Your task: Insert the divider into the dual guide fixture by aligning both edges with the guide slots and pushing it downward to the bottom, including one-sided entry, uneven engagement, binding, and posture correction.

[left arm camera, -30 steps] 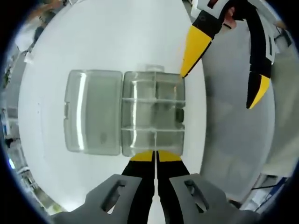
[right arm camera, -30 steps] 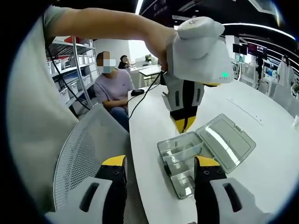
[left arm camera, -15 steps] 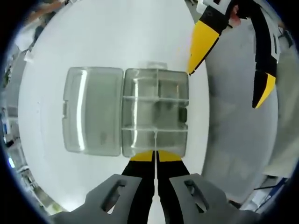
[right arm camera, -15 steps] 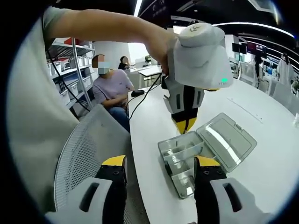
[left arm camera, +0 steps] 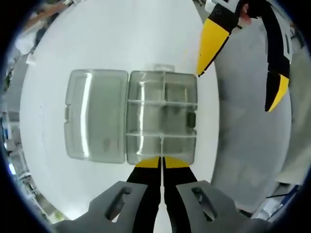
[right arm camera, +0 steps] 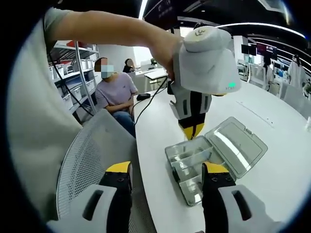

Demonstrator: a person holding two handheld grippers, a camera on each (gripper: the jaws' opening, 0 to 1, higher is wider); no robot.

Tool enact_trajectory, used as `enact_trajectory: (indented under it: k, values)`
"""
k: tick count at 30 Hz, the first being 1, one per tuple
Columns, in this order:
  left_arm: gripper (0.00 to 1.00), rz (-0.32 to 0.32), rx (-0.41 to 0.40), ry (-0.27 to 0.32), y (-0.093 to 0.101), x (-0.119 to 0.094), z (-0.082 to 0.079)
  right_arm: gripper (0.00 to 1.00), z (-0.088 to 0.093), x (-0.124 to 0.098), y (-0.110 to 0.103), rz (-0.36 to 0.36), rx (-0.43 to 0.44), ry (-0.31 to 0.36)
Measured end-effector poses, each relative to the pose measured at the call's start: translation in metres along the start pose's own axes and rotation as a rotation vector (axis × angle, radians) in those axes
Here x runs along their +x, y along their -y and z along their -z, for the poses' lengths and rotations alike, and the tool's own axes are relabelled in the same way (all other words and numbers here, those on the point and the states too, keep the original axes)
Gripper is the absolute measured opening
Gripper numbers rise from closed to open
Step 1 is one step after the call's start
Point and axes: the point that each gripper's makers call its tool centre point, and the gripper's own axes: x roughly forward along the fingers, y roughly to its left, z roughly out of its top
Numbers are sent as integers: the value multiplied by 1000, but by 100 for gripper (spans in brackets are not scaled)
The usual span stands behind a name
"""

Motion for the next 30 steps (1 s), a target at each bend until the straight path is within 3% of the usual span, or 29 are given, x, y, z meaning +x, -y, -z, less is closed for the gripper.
enact_trajectory:
  k: [30]
  values:
    - [0,-16,15,-14,2,15,5,54,1,1,-1,-4,11,-3]
